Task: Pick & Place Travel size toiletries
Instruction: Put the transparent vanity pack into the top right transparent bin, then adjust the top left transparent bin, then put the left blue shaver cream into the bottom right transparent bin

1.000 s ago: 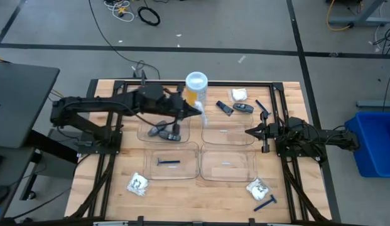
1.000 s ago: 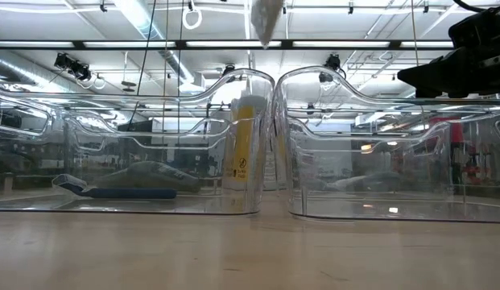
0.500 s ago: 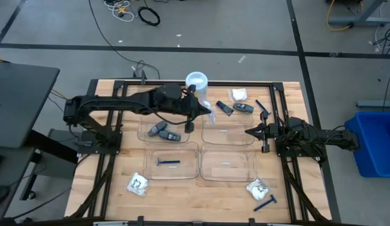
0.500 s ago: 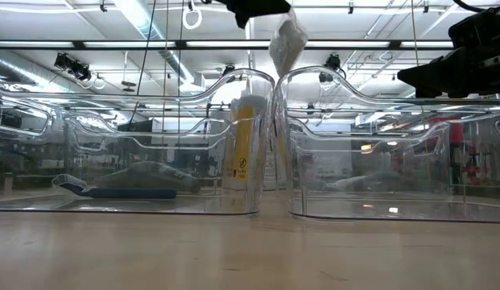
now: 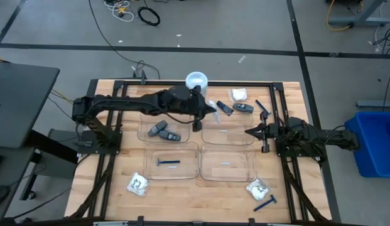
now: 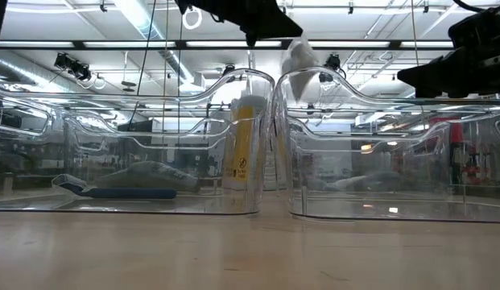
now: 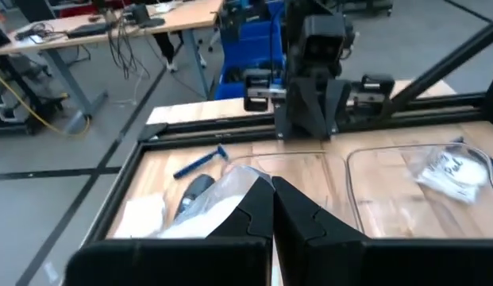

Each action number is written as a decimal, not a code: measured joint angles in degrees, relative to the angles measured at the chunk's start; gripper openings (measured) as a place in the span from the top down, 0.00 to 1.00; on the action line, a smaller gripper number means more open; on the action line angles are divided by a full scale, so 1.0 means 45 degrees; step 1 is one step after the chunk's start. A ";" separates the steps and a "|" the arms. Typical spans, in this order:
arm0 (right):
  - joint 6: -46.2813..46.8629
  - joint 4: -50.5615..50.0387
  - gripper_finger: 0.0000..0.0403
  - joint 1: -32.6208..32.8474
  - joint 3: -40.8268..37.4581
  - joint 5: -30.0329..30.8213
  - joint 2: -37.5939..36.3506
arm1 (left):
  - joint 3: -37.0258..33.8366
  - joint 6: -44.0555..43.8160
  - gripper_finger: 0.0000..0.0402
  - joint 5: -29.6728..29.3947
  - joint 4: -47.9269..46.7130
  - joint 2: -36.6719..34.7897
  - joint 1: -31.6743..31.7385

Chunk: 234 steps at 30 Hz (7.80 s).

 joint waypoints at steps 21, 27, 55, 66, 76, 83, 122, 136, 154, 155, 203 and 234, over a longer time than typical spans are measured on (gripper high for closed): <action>0.0000 -0.0013 0.97 -0.0002 0.0000 0.0005 0.0049 | 0.0005 -0.0456 0.97 0.1487 0.0098 0.0132 0.0129; 0.0000 -0.0016 0.97 -0.0003 0.0000 0.0005 0.0049 | 0.0005 -0.0393 0.88 0.1576 0.0098 0.0132 0.0129; 0.0000 -0.0019 0.97 0.0000 0.0002 0.0007 0.0049 | -0.0019 -0.0461 0.78 0.1651 -0.0110 -0.0598 0.0124; 0.0000 -0.0021 0.97 0.0000 0.0002 0.0007 0.0049 | -0.0010 -0.0456 0.92 0.1718 -0.1559 -0.0970 0.0124; 0.0000 -0.0016 0.97 0.0000 0.0000 0.0009 0.0049 | -0.0010 -0.0455 0.98 0.1013 -0.3553 -0.0970 0.0129; 0.0000 -0.0016 0.97 -0.0002 0.0000 0.0008 0.0049 | -0.0010 -0.0088 0.96 0.1016 -0.6131 -0.0966 0.0081; 0.0000 -0.0012 0.97 -0.0001 0.0001 0.0009 0.0044 | -0.0094 0.0309 0.99 -0.0554 -1.4779 -0.3326 0.0105; 0.0000 -0.0016 0.97 0.0000 0.0000 0.0011 0.0044 | -0.4342 0.0379 0.99 -0.0716 -1.5185 -0.6129 0.0391; 0.0000 -0.0016 0.97 -0.0001 0.0003 0.0007 0.0044 | -0.6529 0.1388 0.99 -0.1511 -1.6932 -0.7543 0.2643; 0.0000 -0.0016 0.97 0.0000 0.0000 0.0007 0.0044 | -0.6655 0.1540 0.99 -0.1673 -1.6817 -0.7542 0.2735; 0.0000 -0.0016 0.97 0.0000 0.0002 0.0009 0.0045 | -0.7747 0.3823 0.98 -0.0265 -1.1604 -0.7154 0.2820; 0.0000 -0.0017 0.97 0.0000 0.0000 0.0009 0.0045 | -0.5338 0.4102 0.99 -0.1462 -1.3026 -0.7202 0.4489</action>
